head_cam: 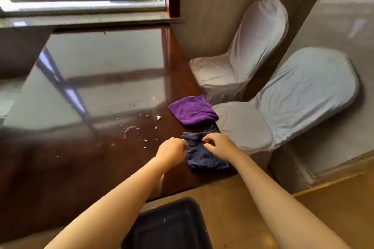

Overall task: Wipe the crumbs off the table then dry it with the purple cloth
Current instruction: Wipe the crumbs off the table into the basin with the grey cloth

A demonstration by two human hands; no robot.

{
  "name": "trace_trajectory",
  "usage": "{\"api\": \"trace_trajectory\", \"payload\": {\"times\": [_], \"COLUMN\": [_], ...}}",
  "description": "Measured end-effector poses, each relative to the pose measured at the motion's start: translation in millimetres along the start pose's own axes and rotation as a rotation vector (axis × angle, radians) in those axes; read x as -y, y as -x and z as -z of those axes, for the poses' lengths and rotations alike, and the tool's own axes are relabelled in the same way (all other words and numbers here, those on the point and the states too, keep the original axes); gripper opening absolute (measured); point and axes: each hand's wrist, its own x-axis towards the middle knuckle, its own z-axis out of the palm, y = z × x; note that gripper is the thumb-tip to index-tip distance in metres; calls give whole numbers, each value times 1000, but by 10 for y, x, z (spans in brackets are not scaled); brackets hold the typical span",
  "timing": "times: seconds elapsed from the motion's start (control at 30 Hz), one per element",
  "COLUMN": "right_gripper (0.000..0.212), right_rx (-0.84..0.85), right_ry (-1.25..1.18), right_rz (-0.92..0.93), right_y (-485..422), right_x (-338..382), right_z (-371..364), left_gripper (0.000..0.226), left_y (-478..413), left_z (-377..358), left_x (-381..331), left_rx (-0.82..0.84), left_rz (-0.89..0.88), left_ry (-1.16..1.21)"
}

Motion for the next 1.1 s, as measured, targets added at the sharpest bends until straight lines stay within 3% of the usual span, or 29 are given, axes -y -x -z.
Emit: {"api": "trace_trajectory", "payload": {"times": [0.23,0.33,0.47,0.8,1.1], "right_gripper": [39,48,55,19,15], "right_rx": [67,76,-7,-293,-224], "right_ry": [160,274,285,273,138], "right_rz": [-45,-41,7,124,214], "right_y": [10,87,190,128,-124], "right_x": [-280,-418,-579,-584,-402], "right_z": [-238,-409,-623,-750,-704], "left_gripper": [40,50,46,24,29], "left_y": [15,48,74,-17,-129], "left_z": [-510,-704,-847,-857,-504], "left_x": [-71,-67,-18,-55,7], "left_rx": [83,62,-28,-182,-264], "left_rz": [-110,-137,-134,-64,-83], "left_ry": [-45,-88,-76,-6,224]}}
